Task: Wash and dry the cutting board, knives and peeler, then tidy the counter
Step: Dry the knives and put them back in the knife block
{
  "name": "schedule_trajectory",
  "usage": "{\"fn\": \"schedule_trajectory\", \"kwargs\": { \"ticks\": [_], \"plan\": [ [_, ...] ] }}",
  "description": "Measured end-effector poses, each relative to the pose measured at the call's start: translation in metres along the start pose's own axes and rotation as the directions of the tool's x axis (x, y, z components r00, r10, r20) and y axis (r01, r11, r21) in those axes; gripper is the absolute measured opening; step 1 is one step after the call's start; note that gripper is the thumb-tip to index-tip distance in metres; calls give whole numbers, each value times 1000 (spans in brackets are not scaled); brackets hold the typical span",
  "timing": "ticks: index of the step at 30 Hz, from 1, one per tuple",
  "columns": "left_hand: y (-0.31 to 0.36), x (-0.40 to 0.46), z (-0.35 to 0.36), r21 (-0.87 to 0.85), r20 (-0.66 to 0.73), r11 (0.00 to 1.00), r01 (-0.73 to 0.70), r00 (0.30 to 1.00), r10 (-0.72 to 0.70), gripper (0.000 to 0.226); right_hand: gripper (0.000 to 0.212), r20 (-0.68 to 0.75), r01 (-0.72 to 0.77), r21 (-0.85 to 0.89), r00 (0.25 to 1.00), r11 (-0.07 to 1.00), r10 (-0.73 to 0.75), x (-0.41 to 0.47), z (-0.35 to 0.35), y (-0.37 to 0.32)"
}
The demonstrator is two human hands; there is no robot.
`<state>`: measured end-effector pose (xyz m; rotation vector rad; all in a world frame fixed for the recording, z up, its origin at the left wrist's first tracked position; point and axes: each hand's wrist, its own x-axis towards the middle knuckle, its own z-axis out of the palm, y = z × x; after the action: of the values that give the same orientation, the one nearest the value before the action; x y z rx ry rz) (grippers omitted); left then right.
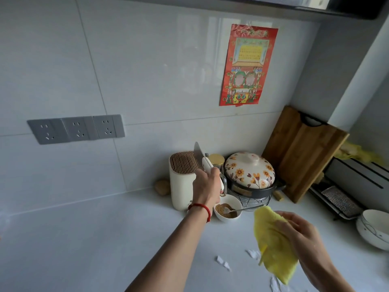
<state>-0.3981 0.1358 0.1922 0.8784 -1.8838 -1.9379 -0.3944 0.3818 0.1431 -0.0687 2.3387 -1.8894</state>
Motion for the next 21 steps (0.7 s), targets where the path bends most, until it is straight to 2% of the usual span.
{"fn": "schedule_trajectory", "kwargs": {
  "ticks": [4,7,15,18,21],
  "plan": [
    [3,6,-5,-110,53,992,65,997,-59,20,16,-8,-7,-6,1000,1000,7,0,-2,-3],
    [7,6,-6,-156,104,983,96,991,-80,16,16,-15,-3,-9,1000,1000,2,1,-3,-7],
    [25,26,-15,-217,196,957,193,969,-151,28,17,-6,-11,-16,1000,1000,11,8,4,-15],
    [48,44,-21,-266,305,918,293,929,-208,37,19,-6,40,-83,999,996,-40,14,14,-24],
    [71,62,-21,-256,326,912,320,917,-230,38,23,68,113,-213,993,970,-100,23,33,-39]
  ]
}}
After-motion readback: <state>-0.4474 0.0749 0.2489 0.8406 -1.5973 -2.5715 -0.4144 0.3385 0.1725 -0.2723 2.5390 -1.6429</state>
